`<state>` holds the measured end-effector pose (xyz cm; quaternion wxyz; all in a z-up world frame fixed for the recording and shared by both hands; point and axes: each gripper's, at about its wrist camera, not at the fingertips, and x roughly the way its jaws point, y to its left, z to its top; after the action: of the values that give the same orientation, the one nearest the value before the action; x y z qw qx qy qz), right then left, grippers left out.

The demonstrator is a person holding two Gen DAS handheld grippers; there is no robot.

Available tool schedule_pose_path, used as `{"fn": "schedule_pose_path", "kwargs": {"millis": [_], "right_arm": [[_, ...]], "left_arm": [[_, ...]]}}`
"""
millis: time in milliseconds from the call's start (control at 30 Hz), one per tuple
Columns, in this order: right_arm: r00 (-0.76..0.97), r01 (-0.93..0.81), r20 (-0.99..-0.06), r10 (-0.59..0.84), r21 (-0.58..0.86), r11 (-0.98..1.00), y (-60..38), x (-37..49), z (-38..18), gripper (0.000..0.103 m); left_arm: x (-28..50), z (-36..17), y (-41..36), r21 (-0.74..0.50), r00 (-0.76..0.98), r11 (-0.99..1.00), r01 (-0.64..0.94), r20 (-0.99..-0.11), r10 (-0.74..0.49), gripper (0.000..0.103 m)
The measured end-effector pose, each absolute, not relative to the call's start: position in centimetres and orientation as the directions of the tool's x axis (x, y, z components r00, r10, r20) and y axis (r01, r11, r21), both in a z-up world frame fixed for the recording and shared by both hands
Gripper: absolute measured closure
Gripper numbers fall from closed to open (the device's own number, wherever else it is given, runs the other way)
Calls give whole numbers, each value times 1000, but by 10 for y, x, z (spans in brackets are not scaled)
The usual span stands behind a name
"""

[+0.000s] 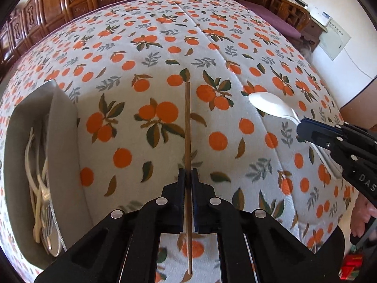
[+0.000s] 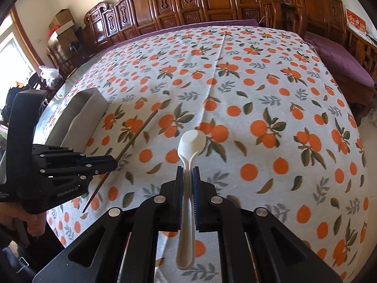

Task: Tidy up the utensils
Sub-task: 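Grasp the wooden chopstick with the left tool while the right tool holds the spoon, then carry the wooden chopstick into the tray with the left tool and open it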

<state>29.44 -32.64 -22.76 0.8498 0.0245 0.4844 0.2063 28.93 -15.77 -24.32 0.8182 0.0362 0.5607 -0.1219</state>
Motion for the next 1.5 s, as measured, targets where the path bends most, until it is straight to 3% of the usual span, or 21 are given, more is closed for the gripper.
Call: {"fn": "schedule_pose_path", "kwargs": {"millis": [933,1500], "right_arm": [[460,-426,-765,450,255,868,-246,285,-180,94],[452,-445,-754,476,272,853,-223,284,-173,94]], "left_arm": [[265,-148,-63,-70,531,973,219,-828,-179,99],[290,-168,-4,-31,533,981,193,-836,-131,99]]}}
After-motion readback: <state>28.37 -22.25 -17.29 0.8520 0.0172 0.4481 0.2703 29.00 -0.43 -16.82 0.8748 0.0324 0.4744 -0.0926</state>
